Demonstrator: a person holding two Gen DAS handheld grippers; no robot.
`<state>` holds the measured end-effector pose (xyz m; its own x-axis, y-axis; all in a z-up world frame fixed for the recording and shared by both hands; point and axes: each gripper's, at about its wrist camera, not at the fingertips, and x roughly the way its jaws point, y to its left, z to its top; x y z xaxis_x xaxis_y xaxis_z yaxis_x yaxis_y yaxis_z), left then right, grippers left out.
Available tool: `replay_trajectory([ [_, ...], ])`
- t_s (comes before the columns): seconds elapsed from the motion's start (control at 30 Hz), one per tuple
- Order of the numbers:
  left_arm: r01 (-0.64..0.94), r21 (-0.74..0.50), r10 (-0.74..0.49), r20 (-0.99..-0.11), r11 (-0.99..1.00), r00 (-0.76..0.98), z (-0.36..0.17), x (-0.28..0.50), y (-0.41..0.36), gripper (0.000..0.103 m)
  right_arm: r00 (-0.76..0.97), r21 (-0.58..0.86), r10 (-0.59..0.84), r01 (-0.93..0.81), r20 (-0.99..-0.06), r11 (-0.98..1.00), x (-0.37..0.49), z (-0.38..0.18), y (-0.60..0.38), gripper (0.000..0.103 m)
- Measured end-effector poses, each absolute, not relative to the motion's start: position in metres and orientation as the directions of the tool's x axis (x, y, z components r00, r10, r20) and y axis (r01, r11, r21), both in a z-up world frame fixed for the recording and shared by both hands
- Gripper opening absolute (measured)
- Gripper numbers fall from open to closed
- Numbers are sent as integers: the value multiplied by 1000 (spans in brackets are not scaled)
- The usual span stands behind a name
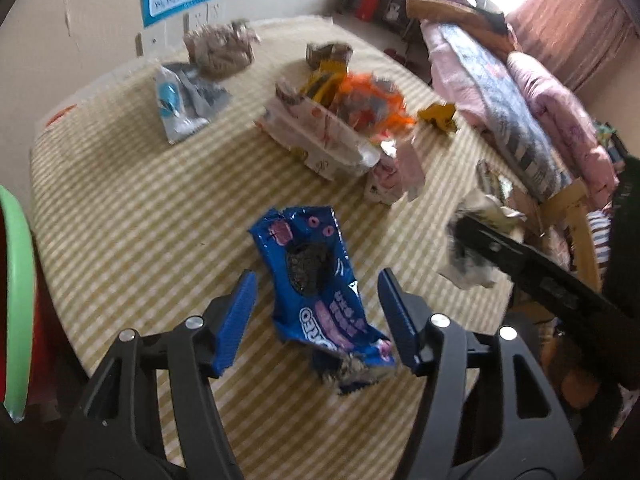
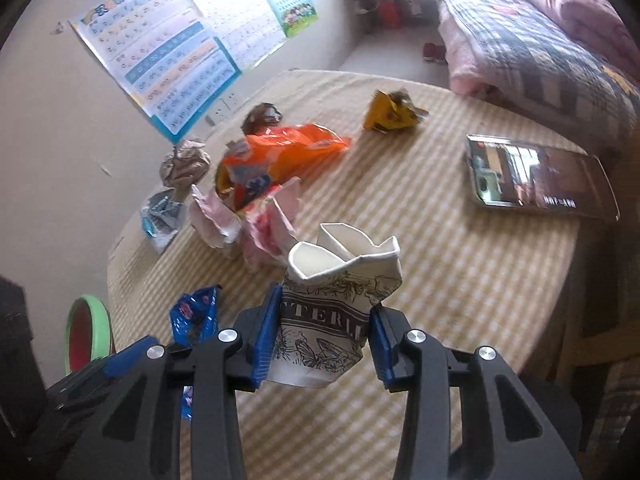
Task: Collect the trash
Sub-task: 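Grasp the white paper cup with the right tool while the left tool grasps the blue Oreo wrapper, then carry the Oreo wrapper with the left tool to the bin while the right tool holds the cup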
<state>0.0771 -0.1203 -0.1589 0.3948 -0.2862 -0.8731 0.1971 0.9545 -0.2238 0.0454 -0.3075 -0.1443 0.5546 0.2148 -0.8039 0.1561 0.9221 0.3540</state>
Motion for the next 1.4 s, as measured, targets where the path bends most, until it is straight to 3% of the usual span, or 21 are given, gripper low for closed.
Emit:
replay_trajectory([
  [0.2,172,-222,-271,-894,960,356,-179,79,-114,51,549,346,222,132,-806,929,46,-144,-300,40],
  [0.33,157,-237,-279,-886,959,370,-174,77,-105,31,545,337,223,117,-808,934,47,-144,-293,40],
  [0.47,142,-240,-278,-861,960,425,-156,75,-92,25,549,334,227,102,-804,937,46,-139,-287,40],
  [0.9,143,-190,-238,-775,971,586,-98,56,-62,24,540,308,251,16,-803,951,38,-124,-251,40],
  [1.4,55,-221,-207,-762,974,614,-94,48,-21,24,520,270,267,-72,-811,960,28,-116,-215,40],
])
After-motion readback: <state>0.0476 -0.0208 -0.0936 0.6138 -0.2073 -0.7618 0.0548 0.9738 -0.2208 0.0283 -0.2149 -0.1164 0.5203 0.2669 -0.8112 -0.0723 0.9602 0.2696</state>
